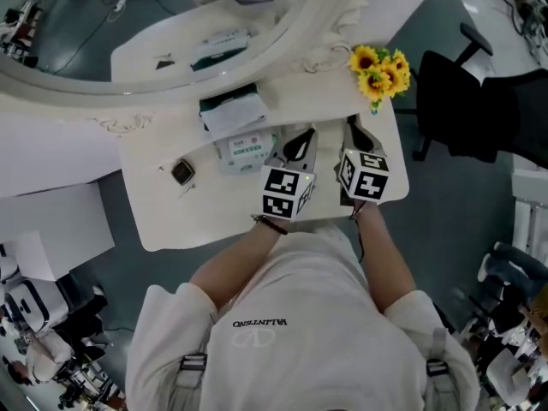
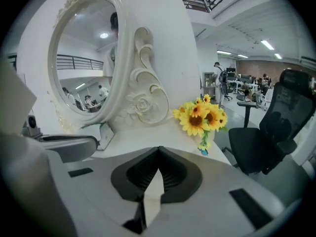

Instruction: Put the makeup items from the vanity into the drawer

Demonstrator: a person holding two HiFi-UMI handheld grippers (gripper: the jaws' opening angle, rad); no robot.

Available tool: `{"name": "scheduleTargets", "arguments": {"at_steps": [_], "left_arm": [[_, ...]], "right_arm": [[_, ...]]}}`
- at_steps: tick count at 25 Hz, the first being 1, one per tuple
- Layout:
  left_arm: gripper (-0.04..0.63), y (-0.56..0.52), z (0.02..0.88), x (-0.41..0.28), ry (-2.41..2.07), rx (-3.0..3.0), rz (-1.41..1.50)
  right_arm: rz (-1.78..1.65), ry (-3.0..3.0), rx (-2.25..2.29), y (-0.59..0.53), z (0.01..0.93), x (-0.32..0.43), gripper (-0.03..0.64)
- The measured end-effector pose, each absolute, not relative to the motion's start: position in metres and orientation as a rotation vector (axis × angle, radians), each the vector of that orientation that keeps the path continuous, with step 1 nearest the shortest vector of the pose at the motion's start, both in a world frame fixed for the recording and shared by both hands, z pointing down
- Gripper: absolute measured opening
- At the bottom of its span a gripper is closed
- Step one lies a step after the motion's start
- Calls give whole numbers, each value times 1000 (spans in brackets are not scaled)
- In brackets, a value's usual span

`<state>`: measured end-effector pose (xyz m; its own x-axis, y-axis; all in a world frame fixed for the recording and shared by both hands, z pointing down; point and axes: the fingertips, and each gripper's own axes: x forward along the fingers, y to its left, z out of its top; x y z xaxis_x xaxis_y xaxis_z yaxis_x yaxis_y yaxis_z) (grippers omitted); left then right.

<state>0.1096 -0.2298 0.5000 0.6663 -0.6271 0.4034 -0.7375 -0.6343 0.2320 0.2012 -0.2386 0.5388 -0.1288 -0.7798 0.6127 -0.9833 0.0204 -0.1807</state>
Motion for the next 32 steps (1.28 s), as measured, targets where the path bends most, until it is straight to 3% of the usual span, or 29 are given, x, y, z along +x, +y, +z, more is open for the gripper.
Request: {"name": "scheduleTargets", "arguments": {"at_steps": [20, 32], "left_arm": [[-2, -196, 350, -98, -1578, 2678, 78], [-2, -167, 294, -178, -1853, 2656, -53]], "right_arm": [[209, -2558, 1853, -215, 323, 139, 9], [84, -2619, 1872, -202, 294, 146, 9]]}}
